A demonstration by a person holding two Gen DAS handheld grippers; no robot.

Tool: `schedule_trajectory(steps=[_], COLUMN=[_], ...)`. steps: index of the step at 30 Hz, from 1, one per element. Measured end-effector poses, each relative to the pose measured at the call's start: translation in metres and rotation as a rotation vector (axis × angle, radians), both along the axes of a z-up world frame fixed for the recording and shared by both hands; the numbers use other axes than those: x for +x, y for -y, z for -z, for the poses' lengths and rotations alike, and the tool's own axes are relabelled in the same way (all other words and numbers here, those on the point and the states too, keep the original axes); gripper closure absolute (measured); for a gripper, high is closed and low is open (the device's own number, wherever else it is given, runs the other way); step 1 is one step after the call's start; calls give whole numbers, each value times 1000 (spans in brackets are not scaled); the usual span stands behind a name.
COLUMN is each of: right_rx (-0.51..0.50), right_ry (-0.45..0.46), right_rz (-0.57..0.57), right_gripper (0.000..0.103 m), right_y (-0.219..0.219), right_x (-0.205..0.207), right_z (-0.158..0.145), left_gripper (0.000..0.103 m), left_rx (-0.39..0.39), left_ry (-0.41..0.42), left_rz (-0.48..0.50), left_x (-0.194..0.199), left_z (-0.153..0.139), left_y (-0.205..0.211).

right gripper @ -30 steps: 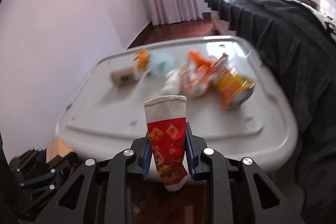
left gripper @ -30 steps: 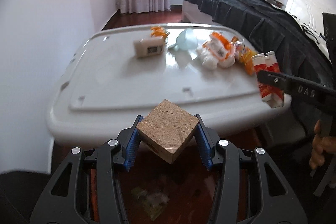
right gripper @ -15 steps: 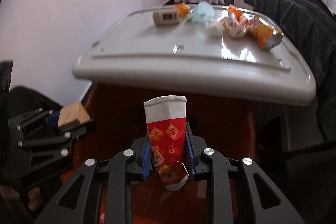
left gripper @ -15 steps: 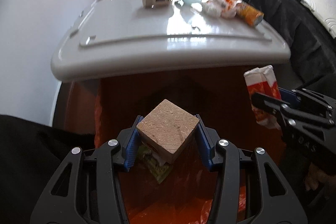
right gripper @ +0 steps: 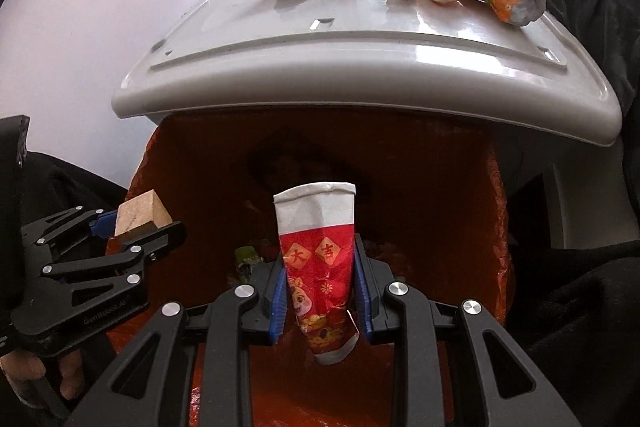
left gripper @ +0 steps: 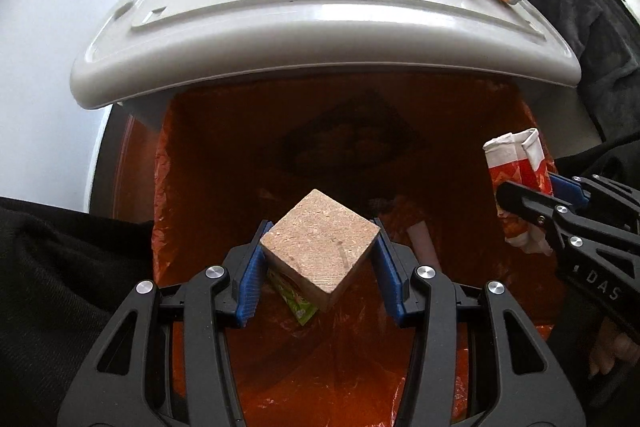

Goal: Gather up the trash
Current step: 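Carry both tools over the orange-lined bin and open both to drop items, then grasp the orange juice pouch with the right tool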

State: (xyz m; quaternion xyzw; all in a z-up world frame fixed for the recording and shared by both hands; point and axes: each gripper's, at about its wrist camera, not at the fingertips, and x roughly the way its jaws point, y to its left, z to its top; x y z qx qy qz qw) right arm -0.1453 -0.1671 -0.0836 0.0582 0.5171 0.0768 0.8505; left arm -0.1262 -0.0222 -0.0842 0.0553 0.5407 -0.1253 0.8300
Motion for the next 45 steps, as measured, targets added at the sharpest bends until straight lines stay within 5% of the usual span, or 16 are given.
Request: schedule_trajectory(steps=[4,5,7,8,27,36,45], right_rx=[-7,-9,-19,-20,79,-110,-269], right_ry=[-2,-1,18,32,32,206,43], right_rz=[-3,0,20,31,75,118,-24], right_gripper=[72,63,44,43,43,38,38], right_y=[-3,-3,0,1,28,105,159], right_x=[0,0,0,-1,13,105,208], right_z=[0,-1,-4,-7,-26,-103,-83], left_gripper=[55,54,36,29,29,29,29], left_rx=[-1,1,25,30,-7,-77,-150], left_ry=[0,-3,-18,-13,-21,55,102], left_rz=[6,7,9,11,31,63,48], left_x=[-1,0,-1,0,4,27,63], left_z=[-1,0,1,1,-6,-41,-65], left_y=[1,3,5,5,4,21,35])
